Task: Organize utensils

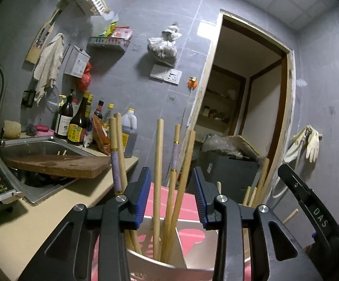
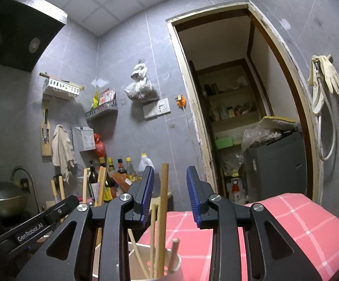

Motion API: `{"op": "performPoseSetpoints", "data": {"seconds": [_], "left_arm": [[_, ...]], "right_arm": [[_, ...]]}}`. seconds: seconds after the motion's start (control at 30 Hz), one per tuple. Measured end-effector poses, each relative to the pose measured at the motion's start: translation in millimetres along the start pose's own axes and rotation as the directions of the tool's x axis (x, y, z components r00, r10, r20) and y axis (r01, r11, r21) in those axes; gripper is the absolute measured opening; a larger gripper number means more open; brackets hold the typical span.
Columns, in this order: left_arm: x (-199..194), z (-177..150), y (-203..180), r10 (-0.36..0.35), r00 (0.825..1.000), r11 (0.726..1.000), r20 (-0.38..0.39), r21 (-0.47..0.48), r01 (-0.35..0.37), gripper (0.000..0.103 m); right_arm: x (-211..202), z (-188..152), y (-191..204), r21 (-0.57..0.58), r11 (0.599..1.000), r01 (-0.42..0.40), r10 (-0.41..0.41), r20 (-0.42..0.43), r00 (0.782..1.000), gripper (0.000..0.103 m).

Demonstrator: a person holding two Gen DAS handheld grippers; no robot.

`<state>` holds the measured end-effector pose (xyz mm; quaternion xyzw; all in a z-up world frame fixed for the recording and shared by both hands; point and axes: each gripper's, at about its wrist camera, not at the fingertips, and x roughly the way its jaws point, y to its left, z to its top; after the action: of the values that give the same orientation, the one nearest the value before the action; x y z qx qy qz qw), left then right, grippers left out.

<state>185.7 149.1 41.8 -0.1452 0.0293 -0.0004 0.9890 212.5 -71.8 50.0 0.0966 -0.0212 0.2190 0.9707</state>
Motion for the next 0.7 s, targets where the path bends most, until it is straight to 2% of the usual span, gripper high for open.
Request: {"op": "performPoseSetpoints", "data": {"seconds": [0.13,0.23,0.37,0.5,0.57,0.7], "left_arm": [[-4,-2,-9,-0.009,1.0,0.999,-0.022,0.035,0.01,0.037],[-6,-3,-15,-0.002,0.999,0.998,-0.034,0.06,0.004,0.04],[-10,-4,-19,0.002,0.999,0.998,-0.052,0.067,0.002,0.052],[-14,-8,-25,-0.002,0.996,0.997,-0.088,0.078,0.009,0.057],[-16,-9,-28,-0.005,0.995,0.997,-0.1,0.08,0.013,0.063],[-23,-11,-34,-0.015,0.992,0.996,-0.123,0.082,0.025,0.073]], "right_arm": [[-6,4,-5,-0.007,1.0,0.012,-0.012,-0.022,1.0,0.03],[-13,6,-9,-0.013,1.0,0.019,-0.02,-0.039,0.999,0.036],[-21,10,-13,-0.022,0.999,0.041,-0.042,-0.063,0.997,0.048],[-30,14,-19,-0.027,0.997,0.067,-0.069,-0.094,0.993,0.061],[-35,16,-22,-0.029,0.997,0.077,-0.08,-0.11,0.991,0.069],[-46,18,-27,-0.033,0.995,0.093,-0.096,-0.143,0.985,0.075]]}}
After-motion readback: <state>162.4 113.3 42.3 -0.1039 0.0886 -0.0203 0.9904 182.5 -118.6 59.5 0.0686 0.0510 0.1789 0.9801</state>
